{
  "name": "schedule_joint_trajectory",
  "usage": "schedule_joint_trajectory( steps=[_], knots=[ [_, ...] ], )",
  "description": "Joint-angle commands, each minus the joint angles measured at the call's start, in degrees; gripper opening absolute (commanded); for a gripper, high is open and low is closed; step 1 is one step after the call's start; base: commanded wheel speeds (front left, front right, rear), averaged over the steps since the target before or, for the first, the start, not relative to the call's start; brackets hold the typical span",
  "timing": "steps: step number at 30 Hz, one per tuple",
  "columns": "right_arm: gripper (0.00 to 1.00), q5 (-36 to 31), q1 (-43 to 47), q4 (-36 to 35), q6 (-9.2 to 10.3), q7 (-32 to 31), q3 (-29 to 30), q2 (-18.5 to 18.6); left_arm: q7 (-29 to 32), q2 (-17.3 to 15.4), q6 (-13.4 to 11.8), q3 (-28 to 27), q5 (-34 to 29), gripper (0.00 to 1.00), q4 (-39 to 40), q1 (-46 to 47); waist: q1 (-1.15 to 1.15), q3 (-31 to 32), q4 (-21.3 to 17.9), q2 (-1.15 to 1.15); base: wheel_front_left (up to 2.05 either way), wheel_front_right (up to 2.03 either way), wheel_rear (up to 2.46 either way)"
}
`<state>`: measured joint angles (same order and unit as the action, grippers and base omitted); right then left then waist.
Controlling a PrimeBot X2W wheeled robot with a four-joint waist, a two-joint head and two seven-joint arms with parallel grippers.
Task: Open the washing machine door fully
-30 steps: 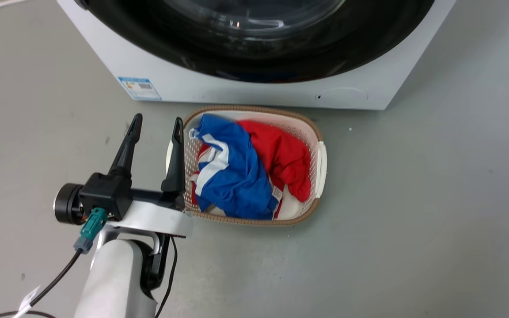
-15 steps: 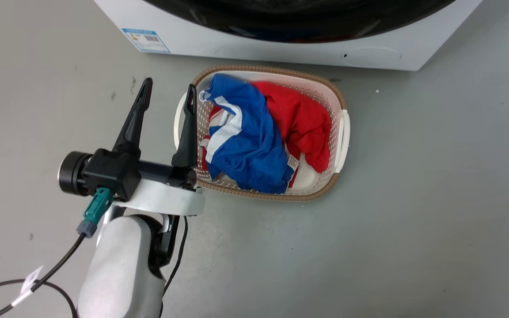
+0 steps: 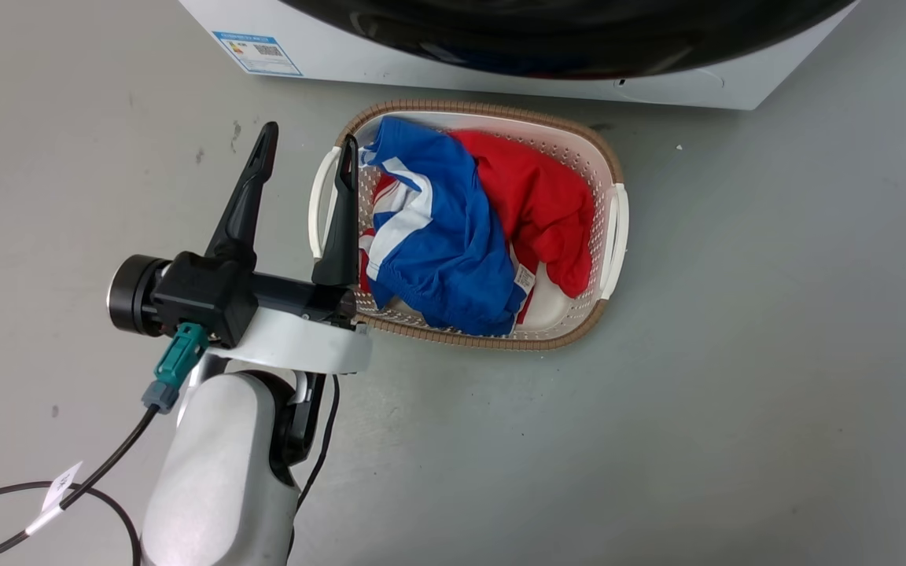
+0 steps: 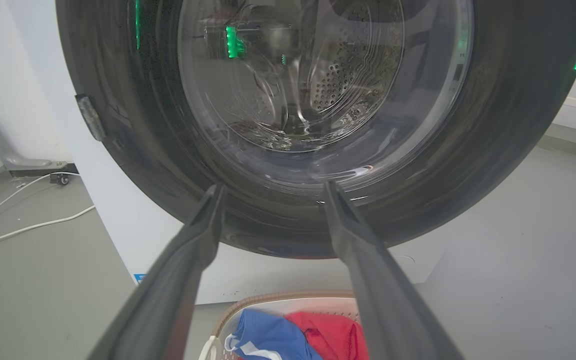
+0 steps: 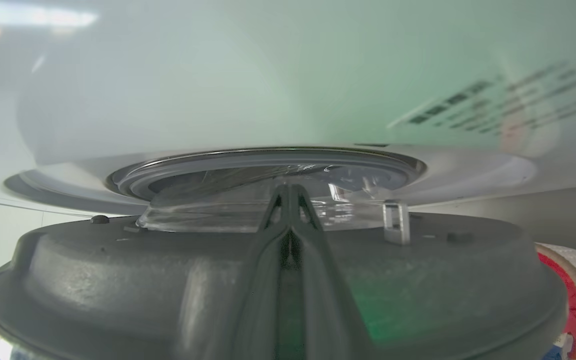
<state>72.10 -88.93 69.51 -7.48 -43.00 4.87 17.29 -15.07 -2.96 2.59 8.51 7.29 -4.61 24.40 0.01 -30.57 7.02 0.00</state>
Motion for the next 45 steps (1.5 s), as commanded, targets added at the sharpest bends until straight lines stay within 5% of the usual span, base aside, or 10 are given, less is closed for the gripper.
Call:
schedule_joint_trajectory(
  steps=[1,25,45],
  knots=[
    [0.0,-0.1,0.9,0.2,-0.03,-1.6,-0.6,-1.1,-0.1,0.1,0.0,0.0,0.2,1.0,-0.2,0.4,-0.01,0.4,-0.1,0.0,0.0,0.0,0.0],
    [0.0,1.9,25.9,-12.6,-0.03,-15.8,-4.3,-8.4,-0.1,0.1,0.7,-0.2,0.4,1.0,-5.0,-11.6,-0.01,17.4,0.2,0.0,0.0,0.0,0.0],
    [0.0,4.1,42.7,-27.5,-0.03,-21.2,-5.5,-14.2,-0.1,0.1,0.7,-0.2,0.4,1.0,-5.9,-14.5,-0.01,21.5,1.2,0.0,0.0,0.0,0.0]
  ],
)
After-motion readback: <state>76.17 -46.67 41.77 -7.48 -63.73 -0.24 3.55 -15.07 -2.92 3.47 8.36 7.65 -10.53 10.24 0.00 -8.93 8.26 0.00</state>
